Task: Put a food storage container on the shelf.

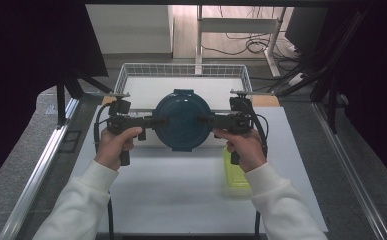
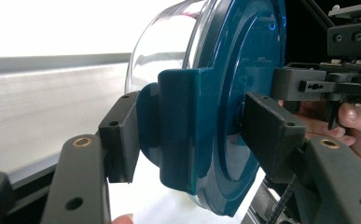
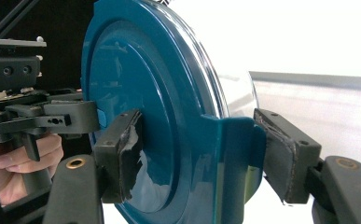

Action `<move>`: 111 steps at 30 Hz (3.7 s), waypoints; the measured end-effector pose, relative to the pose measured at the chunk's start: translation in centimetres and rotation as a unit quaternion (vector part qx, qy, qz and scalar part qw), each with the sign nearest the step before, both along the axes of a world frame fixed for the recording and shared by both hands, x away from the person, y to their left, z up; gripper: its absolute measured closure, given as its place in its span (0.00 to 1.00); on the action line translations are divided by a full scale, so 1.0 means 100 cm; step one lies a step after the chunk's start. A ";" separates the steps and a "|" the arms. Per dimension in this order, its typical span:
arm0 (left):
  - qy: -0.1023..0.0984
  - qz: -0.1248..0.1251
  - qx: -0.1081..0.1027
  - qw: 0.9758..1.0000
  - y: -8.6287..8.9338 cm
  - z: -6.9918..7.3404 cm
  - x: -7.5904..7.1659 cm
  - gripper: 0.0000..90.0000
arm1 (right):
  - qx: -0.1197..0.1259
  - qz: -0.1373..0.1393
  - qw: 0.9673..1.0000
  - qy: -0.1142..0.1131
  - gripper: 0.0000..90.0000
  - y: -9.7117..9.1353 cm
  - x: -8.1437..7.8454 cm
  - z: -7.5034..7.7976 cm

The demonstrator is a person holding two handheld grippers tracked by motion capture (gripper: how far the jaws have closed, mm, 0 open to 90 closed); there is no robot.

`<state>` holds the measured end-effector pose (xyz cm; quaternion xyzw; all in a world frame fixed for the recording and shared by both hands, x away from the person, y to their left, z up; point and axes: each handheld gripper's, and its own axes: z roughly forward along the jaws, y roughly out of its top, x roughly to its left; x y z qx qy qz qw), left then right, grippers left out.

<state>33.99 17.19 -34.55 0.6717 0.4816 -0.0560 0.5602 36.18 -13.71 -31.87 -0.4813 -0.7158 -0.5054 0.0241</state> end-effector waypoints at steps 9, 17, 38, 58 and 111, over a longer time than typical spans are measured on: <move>-0.006 -0.001 0.006 1.000 -0.001 0.012 0.009 0.45 | 0.004 -0.001 1.000 -0.004 0.38 -0.001 0.008 0.008; -0.013 0.001 0.009 1.000 -0.001 0.023 0.015 0.45 | 0.008 0.000 1.000 -0.010 0.38 -0.001 0.014 0.017; -0.019 0.002 0.004 1.000 0.003 0.049 0.047 0.44 | -0.003 0.000 1.000 -0.022 0.38 0.004 0.046 0.050; -0.003 -0.001 0.005 1.000 0.000 0.047 0.085 0.44 | -0.003 0.000 1.000 -0.003 0.38 0.001 0.081 0.045; 0.115 0.035 -0.086 0.989 0.004 0.002 0.154 0.40 | 0.052 -0.063 0.989 0.125 0.33 0.000 0.154 0.006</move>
